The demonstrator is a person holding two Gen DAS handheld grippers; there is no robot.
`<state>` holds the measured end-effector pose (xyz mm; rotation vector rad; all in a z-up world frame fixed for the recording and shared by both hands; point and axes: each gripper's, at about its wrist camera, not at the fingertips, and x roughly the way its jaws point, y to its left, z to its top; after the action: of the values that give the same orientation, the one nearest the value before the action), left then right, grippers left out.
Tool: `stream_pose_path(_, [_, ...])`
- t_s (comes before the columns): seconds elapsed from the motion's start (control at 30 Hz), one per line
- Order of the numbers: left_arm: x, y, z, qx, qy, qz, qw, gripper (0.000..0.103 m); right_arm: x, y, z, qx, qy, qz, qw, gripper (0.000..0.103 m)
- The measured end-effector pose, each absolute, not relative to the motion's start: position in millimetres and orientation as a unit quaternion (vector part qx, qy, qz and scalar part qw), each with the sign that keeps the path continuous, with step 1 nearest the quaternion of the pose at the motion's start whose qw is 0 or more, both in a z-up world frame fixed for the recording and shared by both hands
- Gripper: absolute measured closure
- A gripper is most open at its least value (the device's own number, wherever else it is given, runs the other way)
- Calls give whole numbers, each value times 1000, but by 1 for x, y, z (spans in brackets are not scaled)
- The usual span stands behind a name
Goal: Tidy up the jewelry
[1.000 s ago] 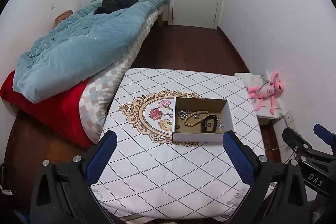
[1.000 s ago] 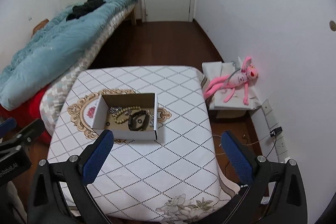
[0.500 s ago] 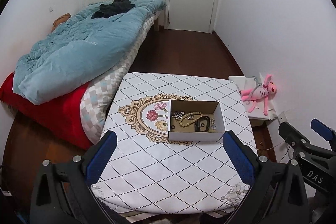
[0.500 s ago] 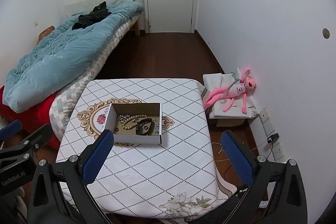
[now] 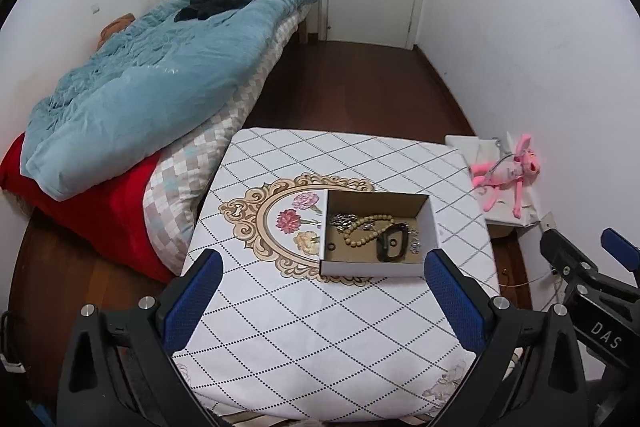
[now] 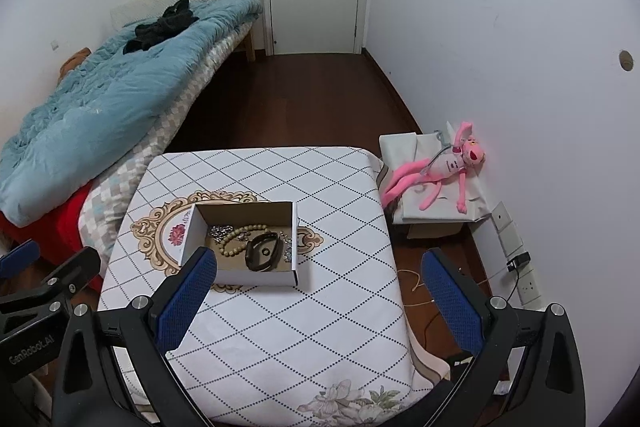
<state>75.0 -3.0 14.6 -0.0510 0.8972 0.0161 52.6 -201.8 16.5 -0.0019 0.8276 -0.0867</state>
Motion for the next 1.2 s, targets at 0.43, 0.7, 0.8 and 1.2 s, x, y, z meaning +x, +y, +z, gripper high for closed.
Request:
stream_pose_path(0.43, [115, -4, -18, -18, 480, 10, 877, 0, 105, -196, -23, -10, 449, -41, 892, 0])
stream_pose_path(0.7, [123, -6, -20, -14, 488, 6, 873, 0, 117, -200, -35, -10, 465, -41, 884, 0])
stream_pose_path(0.8, [124, -6, -20, -13, 488, 6, 873, 0, 118, -202, -36, -11, 467, -41, 883, 0])
stream_pose_path(1.2, [122, -11, -20, -4, 487, -4, 873, 0, 119, -201, -37, -15, 473, -34, 880, 0])
